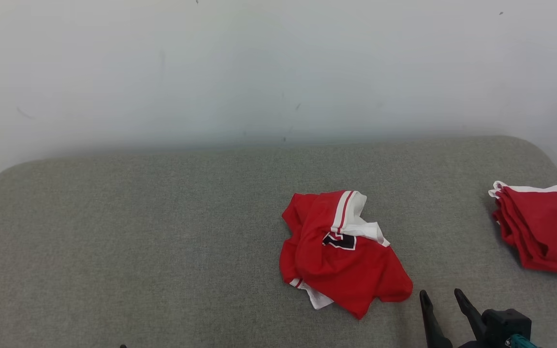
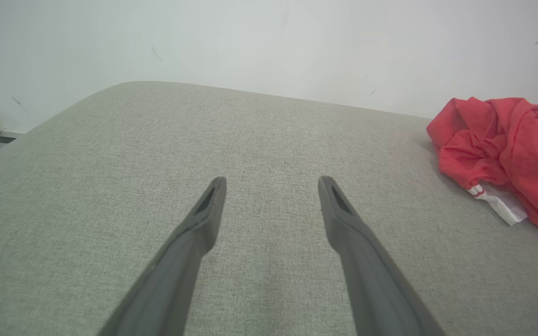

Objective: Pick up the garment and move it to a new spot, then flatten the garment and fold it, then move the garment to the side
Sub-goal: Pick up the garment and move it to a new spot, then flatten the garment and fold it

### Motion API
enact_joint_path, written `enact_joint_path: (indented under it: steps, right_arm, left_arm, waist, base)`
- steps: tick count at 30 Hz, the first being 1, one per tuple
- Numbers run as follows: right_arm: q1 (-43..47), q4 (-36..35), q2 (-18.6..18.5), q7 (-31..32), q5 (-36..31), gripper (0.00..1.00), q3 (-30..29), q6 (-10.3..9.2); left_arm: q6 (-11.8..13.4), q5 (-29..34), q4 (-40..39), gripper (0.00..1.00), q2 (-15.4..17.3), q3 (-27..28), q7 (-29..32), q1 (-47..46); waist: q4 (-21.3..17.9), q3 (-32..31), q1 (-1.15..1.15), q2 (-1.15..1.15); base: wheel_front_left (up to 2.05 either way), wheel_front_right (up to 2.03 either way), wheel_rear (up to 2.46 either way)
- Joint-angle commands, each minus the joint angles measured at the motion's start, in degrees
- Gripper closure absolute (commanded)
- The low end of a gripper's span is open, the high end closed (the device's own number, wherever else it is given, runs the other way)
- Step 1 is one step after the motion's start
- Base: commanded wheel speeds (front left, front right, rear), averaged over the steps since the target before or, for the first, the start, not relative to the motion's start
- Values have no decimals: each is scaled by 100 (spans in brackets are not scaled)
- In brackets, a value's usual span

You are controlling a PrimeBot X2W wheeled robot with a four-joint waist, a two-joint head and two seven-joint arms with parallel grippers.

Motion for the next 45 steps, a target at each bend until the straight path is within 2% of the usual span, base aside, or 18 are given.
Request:
enact_joint_path:
  steps: [1, 9, 15, 29, 36, 41, 45]
  right_arm:
    - [41, -7, -1, 2, 44, 0, 19, 5]
    - [-44, 9, -2, 12, 36, 0, 93, 5]
    - [-122, -11, -3, 33, 27, 0, 143, 5]
    - [-200, -28, -2, 18, 54, 0, 157, 5]
    - [-192, -28, 2, 3, 107, 0, 202, 5]
    - [-282, 18, 1, -29, 175, 0, 313, 6]
    - [-307, 75, -1, -68, 216, 0, 347, 6]
  left_arm:
    - [-8, -20, 21, 0, 32, -12, -20, -81]
    - [-8, -22, 80, 0, 52, -141, -20, -180]
    - [-7, 48, -2, 0, 178, -709, 204, -680]
    - [-1, -252, 383, 0, 557, -2124, 1231, -2864]
    - [7, -381, 666, 0, 451, -2364, 1856, -3834]
    - [214, -259, 1196, 0, 313, -2537, 2622, -4383]
    - [560, -130, 1689, 0, 244, -2609, 3255, -4637]
  waist:
    - [0, 1, -1, 0]
    - [-110, 26, -1, 0]
    - [-394, 105, -1, 0]
    - [-1834, 450, -1, 0]
    - [-2259, 532, -1, 0]
    - [-2501, 578, -1, 0]
    - [-2639, 615, -1, 0]
  base:
    - [0, 0, 0]
    - [0, 0, 0]
    - [0, 0, 0]
    - [0, 0, 0]
    - [0, 0, 0]
    - [0, 0, 0]
    - [0, 0, 0]
